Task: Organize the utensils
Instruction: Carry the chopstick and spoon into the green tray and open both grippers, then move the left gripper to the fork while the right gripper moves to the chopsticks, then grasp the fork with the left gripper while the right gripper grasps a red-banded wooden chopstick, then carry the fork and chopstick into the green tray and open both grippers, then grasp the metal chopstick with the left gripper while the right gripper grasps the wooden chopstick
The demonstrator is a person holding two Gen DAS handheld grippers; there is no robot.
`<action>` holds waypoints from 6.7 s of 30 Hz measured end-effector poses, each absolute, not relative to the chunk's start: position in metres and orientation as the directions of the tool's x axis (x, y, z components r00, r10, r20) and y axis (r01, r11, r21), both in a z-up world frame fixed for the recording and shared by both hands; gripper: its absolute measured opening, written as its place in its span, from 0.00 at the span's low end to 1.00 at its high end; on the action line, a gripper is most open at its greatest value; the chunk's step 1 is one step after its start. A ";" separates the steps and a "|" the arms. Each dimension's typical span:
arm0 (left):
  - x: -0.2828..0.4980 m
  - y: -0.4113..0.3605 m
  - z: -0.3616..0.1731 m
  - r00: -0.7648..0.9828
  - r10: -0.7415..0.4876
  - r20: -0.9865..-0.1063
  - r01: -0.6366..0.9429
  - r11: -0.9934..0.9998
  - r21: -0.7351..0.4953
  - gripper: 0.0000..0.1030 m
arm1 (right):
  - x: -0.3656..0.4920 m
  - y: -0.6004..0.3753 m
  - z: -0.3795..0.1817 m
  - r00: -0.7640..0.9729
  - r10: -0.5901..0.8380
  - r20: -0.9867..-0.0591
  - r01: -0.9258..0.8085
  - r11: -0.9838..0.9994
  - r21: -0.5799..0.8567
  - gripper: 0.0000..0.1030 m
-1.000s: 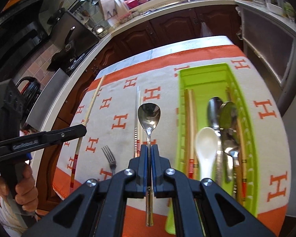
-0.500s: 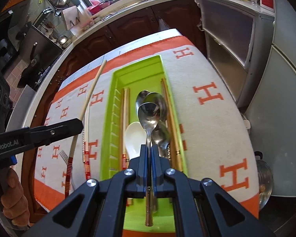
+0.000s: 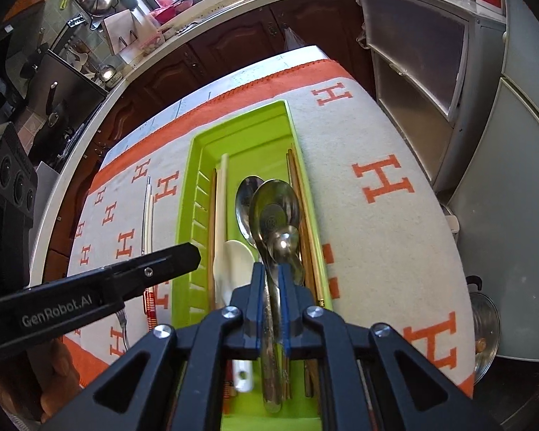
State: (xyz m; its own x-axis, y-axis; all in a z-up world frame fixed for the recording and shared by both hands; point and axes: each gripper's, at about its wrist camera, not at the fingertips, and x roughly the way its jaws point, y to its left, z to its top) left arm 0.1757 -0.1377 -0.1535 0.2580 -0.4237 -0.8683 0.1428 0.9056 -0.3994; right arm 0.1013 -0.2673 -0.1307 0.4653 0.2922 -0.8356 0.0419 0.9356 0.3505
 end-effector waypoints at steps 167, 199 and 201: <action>0.184 -0.131 -0.111 0.402 -0.407 -0.820 0.435 0.873 -0.219 0.46 | 0.082 -0.262 -0.130 0.507 0.265 -0.820 0.005 0.951 0.310 0.07; 0.098 0.011 -0.095 0.483 -0.323 -0.814 0.201 0.945 -0.256 0.47 | 0.058 -0.169 -0.100 0.487 0.316 -0.814 -0.212 0.947 0.241 0.23; 0.096 0.020 -0.098 0.491 -0.306 -0.816 0.179 0.952 -0.250 0.47 | 0.059 -0.158 -0.100 0.480 0.317 -0.818 -0.233 0.945 0.229 0.23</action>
State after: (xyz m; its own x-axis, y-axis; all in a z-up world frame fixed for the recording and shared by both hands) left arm 0.0957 0.0201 -0.0981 0.4905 -0.3065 -0.8158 0.1795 0.9516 -0.2496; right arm 0.0590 -0.1585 -0.1004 0.4803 0.3169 -0.8178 -0.2329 0.9450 0.2294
